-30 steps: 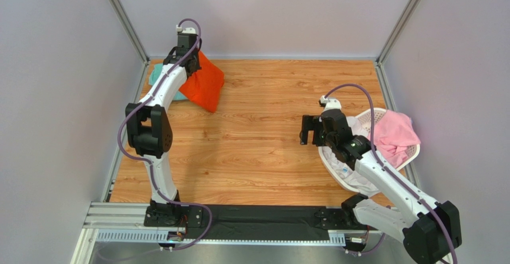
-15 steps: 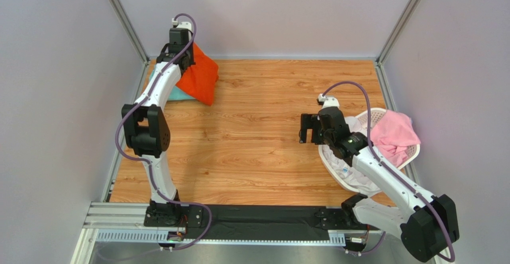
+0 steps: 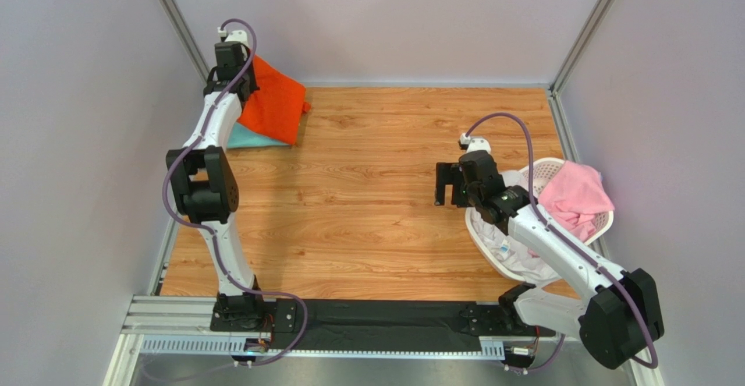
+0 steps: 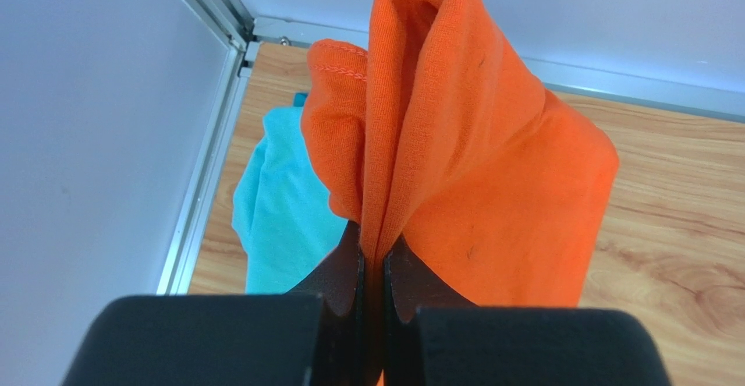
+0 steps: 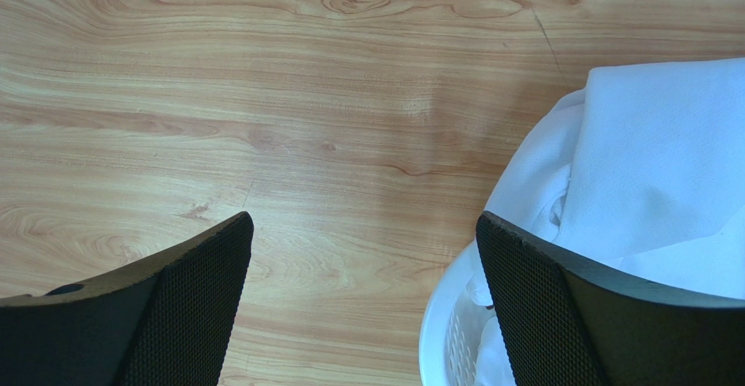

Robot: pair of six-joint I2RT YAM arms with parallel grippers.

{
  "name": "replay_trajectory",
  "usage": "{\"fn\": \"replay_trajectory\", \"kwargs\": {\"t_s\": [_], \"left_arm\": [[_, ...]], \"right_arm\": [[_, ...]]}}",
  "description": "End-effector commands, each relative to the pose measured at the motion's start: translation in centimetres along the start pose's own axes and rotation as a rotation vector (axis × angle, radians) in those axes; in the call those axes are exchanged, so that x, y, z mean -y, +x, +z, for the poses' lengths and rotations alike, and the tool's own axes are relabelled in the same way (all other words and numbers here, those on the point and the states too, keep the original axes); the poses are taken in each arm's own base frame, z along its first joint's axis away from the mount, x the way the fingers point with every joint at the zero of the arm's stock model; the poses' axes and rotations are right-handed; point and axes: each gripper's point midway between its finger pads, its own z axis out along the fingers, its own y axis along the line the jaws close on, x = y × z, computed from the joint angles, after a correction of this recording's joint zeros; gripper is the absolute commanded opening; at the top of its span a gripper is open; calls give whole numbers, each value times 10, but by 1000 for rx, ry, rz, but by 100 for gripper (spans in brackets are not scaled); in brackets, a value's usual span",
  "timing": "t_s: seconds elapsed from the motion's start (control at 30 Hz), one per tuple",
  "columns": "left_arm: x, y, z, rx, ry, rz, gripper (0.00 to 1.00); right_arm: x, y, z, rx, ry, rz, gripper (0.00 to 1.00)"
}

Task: Fold and stack the t-shirts
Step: Neatly place the folded tshirt to the corner

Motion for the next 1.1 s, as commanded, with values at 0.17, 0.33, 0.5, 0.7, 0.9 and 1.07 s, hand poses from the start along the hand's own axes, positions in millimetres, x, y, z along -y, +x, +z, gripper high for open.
{"fn": "replay_trajectory", "kwargs": {"t_s": [0.17, 0.33, 0.5, 0.7, 0.9, 1.07], "left_arm": [[-27, 32, 46, -52, -51, -23, 0], [-58, 51, 56, -80, -166, -91, 0], [-73, 64, 58, -113, -217, -115, 0], [-87, 68, 55, -129, -301, -133, 27], [-101, 55, 36, -110, -395, -202, 100], [-95, 30, 0, -69, -380, -296, 100]], "right_arm": [[-8, -18, 5, 18, -2, 11, 100], [-10, -15, 9, -4, -4, 19, 100], [-13, -14, 12, -17, -11, 25, 100], [-15, -15, 14, -23, -19, 27, 100], [-19, -19, 12, -21, -31, 26, 100], [-23, -30, 2, 13, -58, 34, 100]]}}
